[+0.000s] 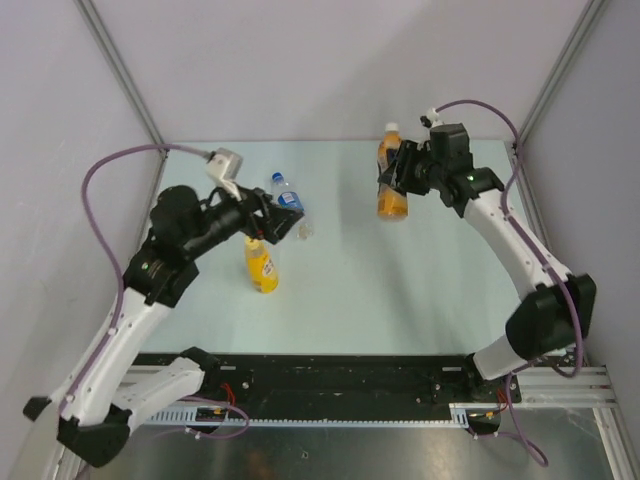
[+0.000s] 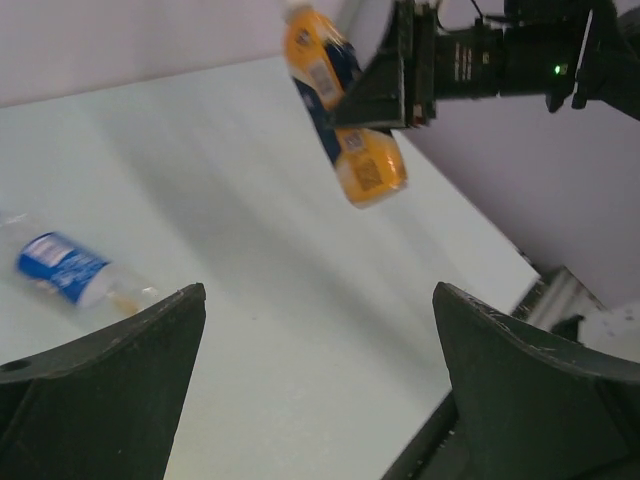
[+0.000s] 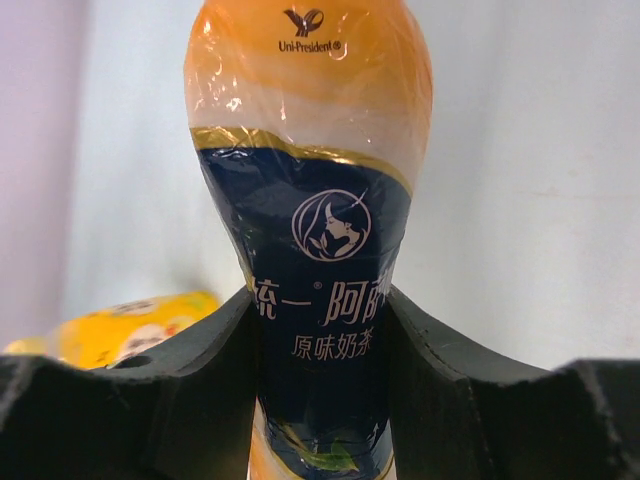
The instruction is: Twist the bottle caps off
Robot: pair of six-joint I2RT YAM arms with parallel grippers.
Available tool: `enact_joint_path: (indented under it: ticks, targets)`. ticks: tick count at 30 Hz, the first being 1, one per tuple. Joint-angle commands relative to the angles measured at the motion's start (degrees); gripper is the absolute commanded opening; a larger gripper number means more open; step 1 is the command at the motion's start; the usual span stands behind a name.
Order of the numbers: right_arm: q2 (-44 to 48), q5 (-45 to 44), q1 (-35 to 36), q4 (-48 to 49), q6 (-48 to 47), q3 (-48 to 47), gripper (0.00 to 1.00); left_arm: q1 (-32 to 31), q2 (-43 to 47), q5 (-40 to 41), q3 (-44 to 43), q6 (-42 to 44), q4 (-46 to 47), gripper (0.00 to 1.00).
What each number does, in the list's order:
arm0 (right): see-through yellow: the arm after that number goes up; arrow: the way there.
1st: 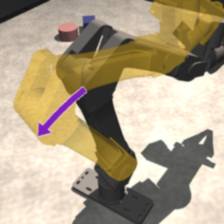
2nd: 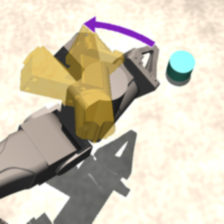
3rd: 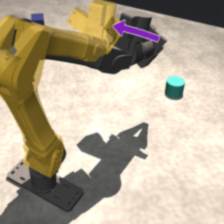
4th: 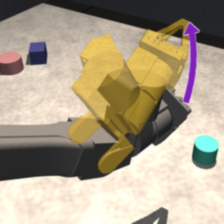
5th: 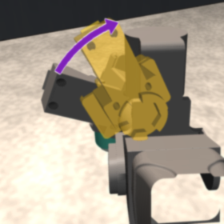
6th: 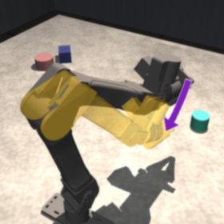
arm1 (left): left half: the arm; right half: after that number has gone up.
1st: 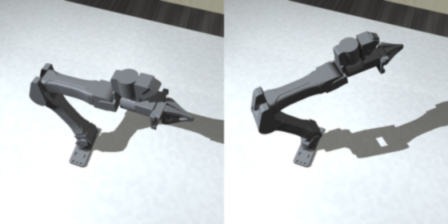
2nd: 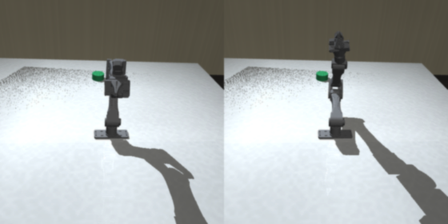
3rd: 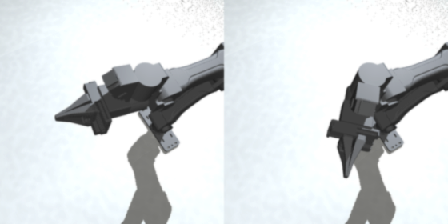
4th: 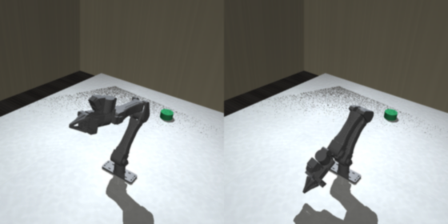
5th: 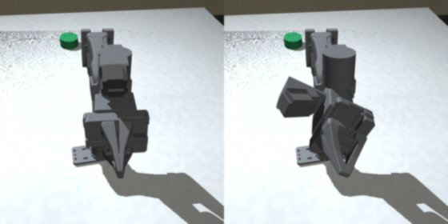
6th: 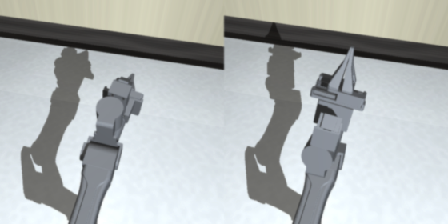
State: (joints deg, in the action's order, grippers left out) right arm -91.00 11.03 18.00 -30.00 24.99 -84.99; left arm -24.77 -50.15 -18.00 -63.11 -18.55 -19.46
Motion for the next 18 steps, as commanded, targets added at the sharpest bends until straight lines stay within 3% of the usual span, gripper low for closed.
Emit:
enact_joint_path:
  ticks: [1, 7, 18]
  targets:
    - [7.67, 4.76, 2.47, 4.78, 5.48, 2.58, 0.46, -7.73, -7.01, -1.20, -6.16, -1.44, -0.61, 0.99]
    - [14.41, 5.48, 6.01, 9.01, 9.52, 4.93, 0.46, -16.61, -16.43, 2.11, -13.41, -6.22, -0.26, 0.99]
    - [19.27, 2.09, 10.10, 10.83, 12.08, 6.55, 0.45, -22.79, -28.64, 2.68, -19.26, -13.15, 3.83, 0.99]
